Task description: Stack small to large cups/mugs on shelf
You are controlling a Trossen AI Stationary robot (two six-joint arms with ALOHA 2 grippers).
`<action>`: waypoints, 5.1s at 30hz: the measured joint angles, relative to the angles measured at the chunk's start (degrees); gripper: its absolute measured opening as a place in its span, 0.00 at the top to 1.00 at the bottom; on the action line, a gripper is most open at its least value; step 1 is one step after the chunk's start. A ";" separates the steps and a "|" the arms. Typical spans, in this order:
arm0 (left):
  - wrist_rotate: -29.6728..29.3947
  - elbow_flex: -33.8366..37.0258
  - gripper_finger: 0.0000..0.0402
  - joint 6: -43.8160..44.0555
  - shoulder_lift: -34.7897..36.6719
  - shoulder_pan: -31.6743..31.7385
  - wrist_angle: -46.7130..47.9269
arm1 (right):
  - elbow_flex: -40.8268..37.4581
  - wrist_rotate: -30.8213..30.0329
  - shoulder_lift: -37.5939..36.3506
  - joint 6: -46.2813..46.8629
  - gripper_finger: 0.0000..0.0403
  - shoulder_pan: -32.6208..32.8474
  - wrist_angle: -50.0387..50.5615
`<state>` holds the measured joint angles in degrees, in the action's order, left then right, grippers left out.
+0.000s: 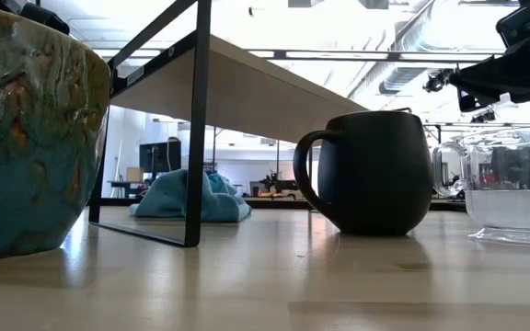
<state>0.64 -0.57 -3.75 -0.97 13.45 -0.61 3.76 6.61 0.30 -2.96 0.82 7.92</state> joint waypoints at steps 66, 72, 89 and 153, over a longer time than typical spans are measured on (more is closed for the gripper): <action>6.40 0.01 0.50 15.48 -0.01 0.02 -6.88 | -0.10 -7.30 -0.01 10.57 0.84 -0.04 -10.83; 6.53 0.03 0.50 23.75 0.00 0.02 -16.13 | -0.10 -7.25 -0.01 15.19 0.84 -0.02 -19.75; 9.37 0.01 0.50 35.62 0.00 0.02 -39.97 | -0.06 -7.25 -0.01 32.97 0.84 -0.02 -36.44; 3.84 0.01 0.50 44.92 0.00 0.02 -31.48 | 0.03 -1.47 0.45 43.48 0.84 -0.02 -24.04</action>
<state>4.48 -0.56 41.17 -0.97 13.47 -32.09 3.79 5.14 0.75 40.52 0.80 -16.11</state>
